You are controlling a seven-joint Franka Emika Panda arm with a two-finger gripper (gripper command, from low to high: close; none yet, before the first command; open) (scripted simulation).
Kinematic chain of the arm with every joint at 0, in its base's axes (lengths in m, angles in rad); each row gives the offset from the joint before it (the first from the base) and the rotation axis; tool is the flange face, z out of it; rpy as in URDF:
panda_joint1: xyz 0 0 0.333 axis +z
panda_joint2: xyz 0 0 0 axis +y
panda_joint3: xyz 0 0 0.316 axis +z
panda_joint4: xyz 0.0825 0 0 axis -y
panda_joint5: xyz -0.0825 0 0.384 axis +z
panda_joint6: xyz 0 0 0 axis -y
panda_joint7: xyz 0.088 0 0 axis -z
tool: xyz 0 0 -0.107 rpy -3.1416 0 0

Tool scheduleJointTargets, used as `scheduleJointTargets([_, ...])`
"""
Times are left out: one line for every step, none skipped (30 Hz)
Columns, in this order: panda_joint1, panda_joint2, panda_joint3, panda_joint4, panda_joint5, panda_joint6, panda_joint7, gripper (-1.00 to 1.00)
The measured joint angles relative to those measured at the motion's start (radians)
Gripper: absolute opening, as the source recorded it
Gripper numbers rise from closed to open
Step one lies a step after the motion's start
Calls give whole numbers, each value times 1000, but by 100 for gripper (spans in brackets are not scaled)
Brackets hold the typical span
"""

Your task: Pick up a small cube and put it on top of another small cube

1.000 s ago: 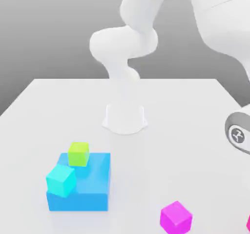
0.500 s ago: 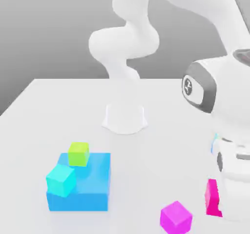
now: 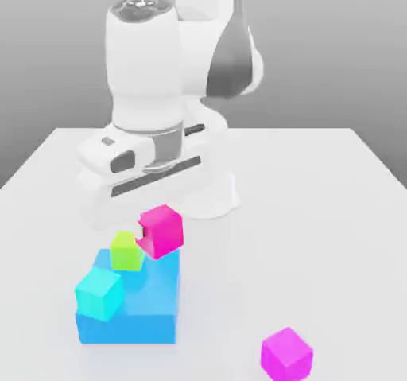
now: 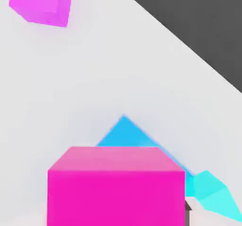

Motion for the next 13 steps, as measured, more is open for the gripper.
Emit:
scheduleJointTargets([-31,-35,-4,-29,-14,-3,18,-100])
scheduleJointTargets([-61,-70,-9,-59,-29,-7,37,-100])
scheduleJointTargets([-92,-105,-13,-89,-43,-10,56,-100])
scheduleJointTargets([-119,-131,-16,-115,-56,-8,71,-100])
scheduleJointTargets([-131,-127,-20,-132,-60,14,78,-100])
scheduleJointTargets([-135,-107,-25,-144,-61,46,80,-100])
scheduleJointTargets([-136,-80,-30,-153,-60,82,79,-100])
scheduleJointTargets([-134,-49,-34,-161,-59,122,77,-100])
scheduleJointTargets([-132,-16,-39,-168,-57,162,75,-100])
scheduleJointTargets([-130,18,-44,-175,-55,203,73,-100])
scheduleJointTargets([-130,46,-46,-181,-53,236,70,100])
scheduleJointTargets([-130,46,-46,-181,-53,236,70,100])
scheduleJointTargets([-130,46,-46,-181,-53,236,70,100])
